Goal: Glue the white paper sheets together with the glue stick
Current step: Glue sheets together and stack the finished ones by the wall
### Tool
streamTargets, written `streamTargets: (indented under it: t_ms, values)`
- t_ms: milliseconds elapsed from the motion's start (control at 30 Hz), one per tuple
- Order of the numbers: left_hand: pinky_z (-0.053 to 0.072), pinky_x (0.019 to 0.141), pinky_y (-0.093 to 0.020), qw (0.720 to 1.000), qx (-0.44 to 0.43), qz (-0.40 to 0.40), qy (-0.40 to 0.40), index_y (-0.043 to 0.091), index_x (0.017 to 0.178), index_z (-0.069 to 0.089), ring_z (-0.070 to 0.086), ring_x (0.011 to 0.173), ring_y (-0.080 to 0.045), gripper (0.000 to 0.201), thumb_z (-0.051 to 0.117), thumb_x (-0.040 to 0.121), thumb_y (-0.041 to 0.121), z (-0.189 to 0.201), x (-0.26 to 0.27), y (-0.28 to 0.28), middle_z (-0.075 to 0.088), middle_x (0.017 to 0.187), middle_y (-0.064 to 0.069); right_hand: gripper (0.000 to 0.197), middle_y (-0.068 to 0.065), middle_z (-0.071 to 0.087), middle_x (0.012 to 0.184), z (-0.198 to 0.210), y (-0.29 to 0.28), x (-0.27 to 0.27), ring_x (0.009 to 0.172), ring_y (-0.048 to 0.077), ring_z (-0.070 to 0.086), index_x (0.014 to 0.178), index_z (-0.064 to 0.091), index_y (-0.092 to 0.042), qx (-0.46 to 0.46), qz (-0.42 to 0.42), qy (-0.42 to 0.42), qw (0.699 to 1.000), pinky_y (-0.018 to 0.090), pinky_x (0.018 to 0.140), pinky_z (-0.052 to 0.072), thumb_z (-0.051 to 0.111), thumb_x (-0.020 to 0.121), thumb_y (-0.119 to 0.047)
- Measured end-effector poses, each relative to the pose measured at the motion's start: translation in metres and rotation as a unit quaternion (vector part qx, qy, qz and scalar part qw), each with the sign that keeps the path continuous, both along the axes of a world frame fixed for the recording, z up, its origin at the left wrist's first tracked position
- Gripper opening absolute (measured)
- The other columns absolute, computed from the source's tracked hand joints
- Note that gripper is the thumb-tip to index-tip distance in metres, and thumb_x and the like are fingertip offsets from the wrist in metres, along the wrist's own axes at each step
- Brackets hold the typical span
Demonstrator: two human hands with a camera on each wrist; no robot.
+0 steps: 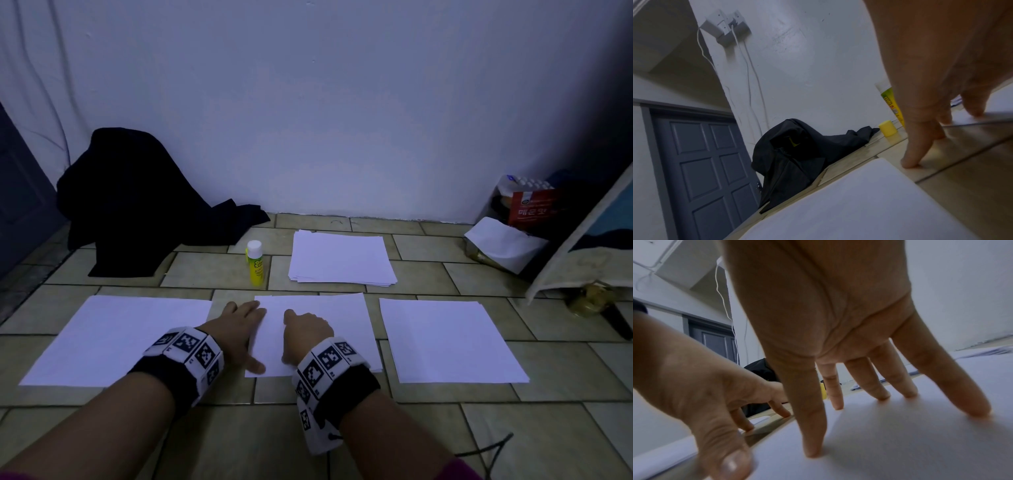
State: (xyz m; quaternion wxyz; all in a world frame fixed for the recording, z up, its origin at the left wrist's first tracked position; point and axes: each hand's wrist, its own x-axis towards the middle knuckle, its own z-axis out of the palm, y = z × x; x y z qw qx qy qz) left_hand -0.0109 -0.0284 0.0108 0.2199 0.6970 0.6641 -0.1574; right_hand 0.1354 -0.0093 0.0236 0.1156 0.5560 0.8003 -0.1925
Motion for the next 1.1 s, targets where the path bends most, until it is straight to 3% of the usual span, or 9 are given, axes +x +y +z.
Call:
streamTargets:
  t_ms: [133,233,400,500,567,700,867,1000,1100]
  values:
    - [0.029,0.114,-0.045,0.999,0.018,-0.007,0.046,0.013,0.154,-0.003,0.005,0.146,-0.024,0.115,0.070,0.077,0.058,0.000,0.006,0.000,-0.005,0.162,0.002,0.041,0.014,0.055,0.123,0.003,0.001,-0.006,0.117,0.034,0.052,0.129,0.041,-0.010,0.003,0.007,-0.025,1.000,0.043,0.095,0.043,0.056,0.091,-0.017]
    - [0.030,0.114,-0.045,0.997,0.033,-0.012,0.072,0.011,0.154,-0.002,0.009,0.146,-0.023,0.117,0.070,0.075,0.060,-0.001,0.009,0.000,-0.002,0.162,0.001,0.044,0.016,0.042,0.136,0.002,0.003,-0.018,0.128,0.033,0.038,0.134,0.038,-0.010,0.000,-0.019,-0.034,0.999,0.051,0.101,0.039,0.050,0.092,-0.017]
    - [0.028,0.114,-0.045,0.995,0.039,-0.015,0.091,0.012,0.154,-0.002,0.014,0.144,-0.022,0.114,0.067,0.077,0.061,-0.001,0.010,-0.002,0.000,0.162,0.002,0.082,0.003,0.004,0.159,-0.011,0.015,-0.017,0.146,0.020,0.009,0.151,0.009,-0.018,-0.052,0.073,-0.018,0.996,0.060,0.112,0.011,0.061,0.088,-0.024]
    - [0.026,0.115,-0.047,0.995,0.033,-0.016,0.091,0.011,0.154,-0.004,0.014,0.144,-0.023,0.114,0.065,0.079,0.061,0.000,0.009,-0.003,-0.001,0.162,0.000,0.108,0.000,-0.001,0.161,-0.010,0.033,0.020,0.147,0.018,0.007,0.153,-0.001,-0.016,-0.058,0.061,-0.044,0.995,0.063,0.111,-0.003,0.069,0.078,-0.050]
    - [0.026,0.115,-0.047,0.996,0.033,-0.017,0.087,0.011,0.154,-0.005,0.013,0.145,-0.023,0.114,0.065,0.079,0.061,0.000,0.009,-0.003,-0.001,0.162,-0.001,0.120,-0.001,-0.005,0.161,-0.008,0.042,0.051,0.148,0.017,0.004,0.153,-0.006,-0.017,-0.058,0.037,-0.048,0.996,0.061,0.113,-0.005,0.071,0.071,-0.061]
    - [0.026,0.115,-0.049,0.996,0.025,-0.017,0.088,0.011,0.154,-0.006,0.011,0.146,-0.023,0.115,0.066,0.078,0.061,0.002,0.008,-0.002,-0.003,0.162,-0.001,0.129,0.001,-0.011,0.160,-0.006,0.050,0.085,0.148,0.018,-0.002,0.151,-0.013,-0.015,-0.072,0.003,-0.073,0.995,0.056,0.115,-0.002,0.074,0.068,-0.061]
    - [0.028,0.113,-0.050,0.995,0.033,-0.015,0.089,0.012,0.154,-0.003,0.011,0.145,-0.023,0.115,0.067,0.078,0.061,0.003,0.009,-0.003,0.000,0.162,0.001,0.127,0.006,-0.005,0.160,0.000,0.042,0.080,0.148,0.024,0.002,0.150,-0.014,-0.007,-0.074,-0.026,-0.083,0.994,0.053,0.116,0.004,0.073,0.073,-0.057]
    - [0.027,0.112,-0.049,0.992,0.048,-0.035,0.109,0.013,0.153,0.007,0.016,0.142,-0.024,0.117,0.071,0.070,0.065,0.007,0.009,-0.002,0.012,0.159,0.000,0.100,0.011,0.025,0.154,0.001,0.039,0.071,0.141,0.026,0.027,0.149,0.005,-0.004,-0.025,-0.080,-0.046,0.995,0.048,0.114,0.017,0.071,0.082,-0.040]
    - [0.029,0.109,-0.045,0.992,0.062,-0.024,0.108,0.014,0.145,0.030,0.028,0.134,-0.022,0.103,0.057,0.070,0.079,0.014,0.009,0.000,0.033,0.148,-0.001,0.106,0.014,0.031,0.141,0.006,0.031,0.062,0.132,0.031,0.031,0.142,0.020,-0.010,0.003,-0.052,-0.122,0.991,0.049,0.106,0.030,0.080,0.066,-0.052]
